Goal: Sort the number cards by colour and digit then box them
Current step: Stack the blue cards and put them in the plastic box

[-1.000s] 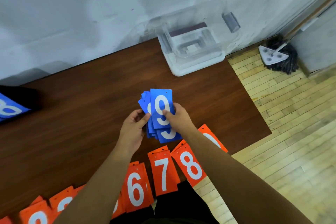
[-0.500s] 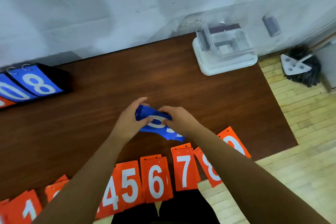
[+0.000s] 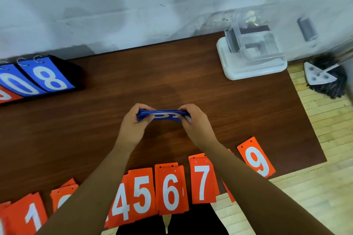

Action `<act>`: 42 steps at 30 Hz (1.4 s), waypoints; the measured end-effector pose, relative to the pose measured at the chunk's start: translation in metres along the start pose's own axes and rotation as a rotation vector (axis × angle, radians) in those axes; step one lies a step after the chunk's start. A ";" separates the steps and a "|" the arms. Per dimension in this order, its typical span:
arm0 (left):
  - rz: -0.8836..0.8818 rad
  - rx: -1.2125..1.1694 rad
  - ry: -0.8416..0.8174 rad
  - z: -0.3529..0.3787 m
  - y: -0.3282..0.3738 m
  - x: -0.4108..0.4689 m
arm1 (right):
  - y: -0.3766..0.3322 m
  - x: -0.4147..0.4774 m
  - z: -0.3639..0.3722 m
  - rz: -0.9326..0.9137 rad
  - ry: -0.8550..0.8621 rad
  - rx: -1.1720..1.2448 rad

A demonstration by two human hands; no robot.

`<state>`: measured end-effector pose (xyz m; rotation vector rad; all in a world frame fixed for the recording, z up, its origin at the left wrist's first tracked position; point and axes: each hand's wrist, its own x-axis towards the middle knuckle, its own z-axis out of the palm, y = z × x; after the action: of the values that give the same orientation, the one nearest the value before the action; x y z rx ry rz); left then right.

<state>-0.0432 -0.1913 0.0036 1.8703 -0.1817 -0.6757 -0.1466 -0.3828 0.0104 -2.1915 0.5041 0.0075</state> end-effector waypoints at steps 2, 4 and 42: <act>-0.016 -0.002 -0.022 0.002 -0.007 0.002 | 0.008 0.002 0.013 -0.022 0.024 -0.033; -0.047 0.011 -0.042 0.005 -0.016 0.001 | 0.018 0.002 0.027 -0.009 -0.019 -0.083; -0.001 -0.119 -0.074 -0.013 0.034 -0.028 | -0.083 -0.055 0.015 0.520 0.242 0.786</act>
<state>-0.0526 -0.1822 0.0477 1.7333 -0.1852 -0.7414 -0.1653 -0.3069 0.0737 -1.2606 1.0059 -0.1517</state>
